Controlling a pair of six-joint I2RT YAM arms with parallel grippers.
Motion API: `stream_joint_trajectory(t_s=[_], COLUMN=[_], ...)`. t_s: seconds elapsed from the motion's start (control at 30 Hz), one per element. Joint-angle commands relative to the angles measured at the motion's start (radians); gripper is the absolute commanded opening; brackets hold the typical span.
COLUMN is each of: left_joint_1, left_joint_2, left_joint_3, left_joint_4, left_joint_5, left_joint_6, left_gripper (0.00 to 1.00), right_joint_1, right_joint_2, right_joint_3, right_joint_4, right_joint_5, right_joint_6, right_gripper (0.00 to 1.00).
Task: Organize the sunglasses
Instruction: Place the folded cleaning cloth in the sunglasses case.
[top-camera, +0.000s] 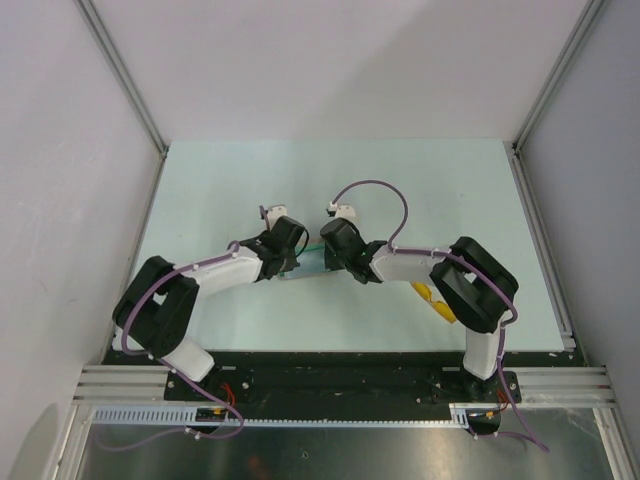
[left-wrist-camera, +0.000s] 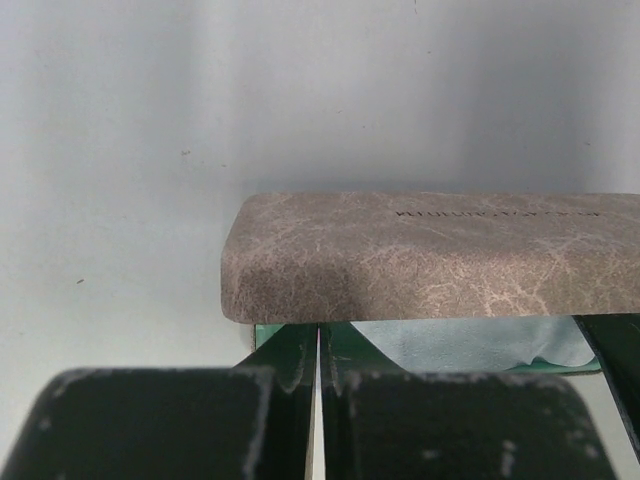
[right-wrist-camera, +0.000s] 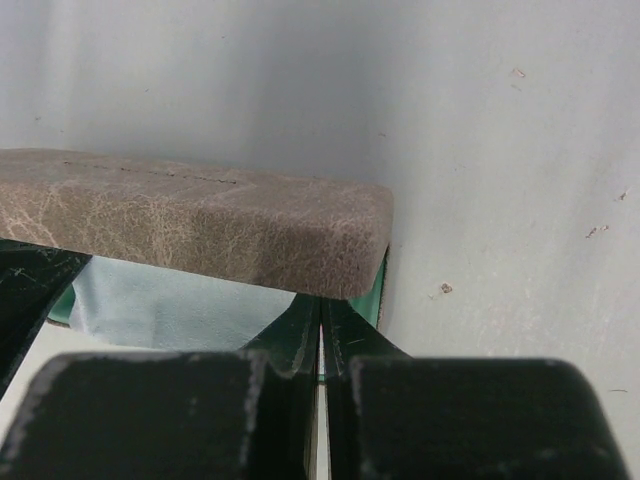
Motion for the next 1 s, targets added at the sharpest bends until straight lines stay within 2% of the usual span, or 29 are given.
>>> stream_joint_trajectory(t_s=[0.0, 0.67, 0.77, 0.97], left_joint_1=[0.006, 0.006, 0.006, 0.006], left_joint_2=[0.009, 0.043, 0.044, 0.043], left_joint_3=[-0.001, -0.01, -0.013, -0.011], left_joint_4=[0.03, 0.027, 0.028, 0.028], left_joint_5=[-0.033, -0.052, -0.049, -0.046], left_joint_6=[-0.023, -0.02, -0.022, -0.022], left_gripper=[0.0, 0.0, 0.04, 0.2], right_joint_1=[0.006, 0.009, 0.009, 0.012], right_joint_2=[0.014, 0.033, 0.031, 0.031], right_joint_3=[0.04, 0.047, 0.049, 0.058], right_joint_4=[0.008, -0.054, -0.058, -0.061], right_joint_5=[0.028, 0.058, 0.068, 0.071], right_joint_6=[-0.011, 0.013, 0.013, 0.013], right_gripper=[0.0, 0.0, 0.0, 0.02])
